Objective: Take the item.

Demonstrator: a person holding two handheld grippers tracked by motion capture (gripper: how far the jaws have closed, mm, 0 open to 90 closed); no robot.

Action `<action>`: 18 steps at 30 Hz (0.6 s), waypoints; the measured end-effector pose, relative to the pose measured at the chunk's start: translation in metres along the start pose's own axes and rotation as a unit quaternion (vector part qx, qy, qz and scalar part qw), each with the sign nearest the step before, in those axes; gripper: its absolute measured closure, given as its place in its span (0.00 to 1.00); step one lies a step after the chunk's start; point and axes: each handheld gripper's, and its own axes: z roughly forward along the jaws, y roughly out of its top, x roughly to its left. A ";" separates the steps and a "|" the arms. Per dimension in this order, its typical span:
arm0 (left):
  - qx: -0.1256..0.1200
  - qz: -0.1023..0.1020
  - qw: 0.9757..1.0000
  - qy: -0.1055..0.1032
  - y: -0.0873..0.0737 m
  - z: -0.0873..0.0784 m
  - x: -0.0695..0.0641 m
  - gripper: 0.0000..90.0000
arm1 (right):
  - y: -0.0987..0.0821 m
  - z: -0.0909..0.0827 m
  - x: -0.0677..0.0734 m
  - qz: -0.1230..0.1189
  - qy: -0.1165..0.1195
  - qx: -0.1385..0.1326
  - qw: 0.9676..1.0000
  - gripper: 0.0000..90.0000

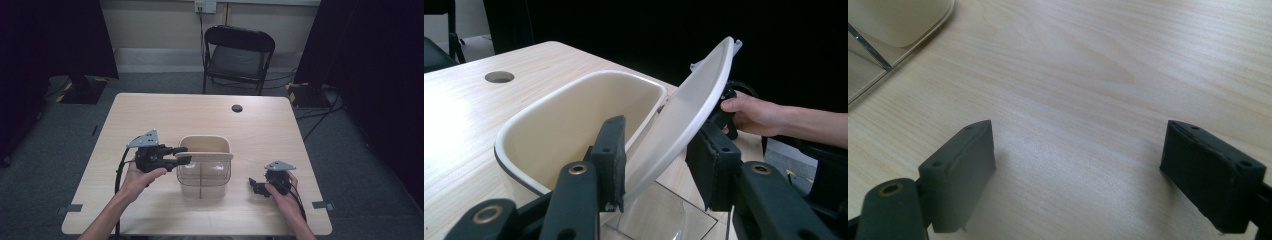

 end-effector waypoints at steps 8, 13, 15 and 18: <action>-0.001 0.002 1.000 0.001 0.000 0.000 0.000 0.66 | 0.000 0.000 0.000 0.000 0.000 0.000 1.000 0.15; 0.000 0.002 1.000 0.001 0.000 0.000 -0.001 0.66 | 0.000 0.000 0.000 0.000 0.000 0.000 1.000 0.15; -0.001 0.001 1.000 0.000 0.000 0.000 -0.001 0.66 | 0.000 0.000 0.000 0.000 0.000 0.000 1.000 0.15; -0.001 0.002 1.000 0.000 0.000 0.000 -0.001 0.66 | 0.000 0.000 0.000 0.000 0.000 0.000 1.000 0.15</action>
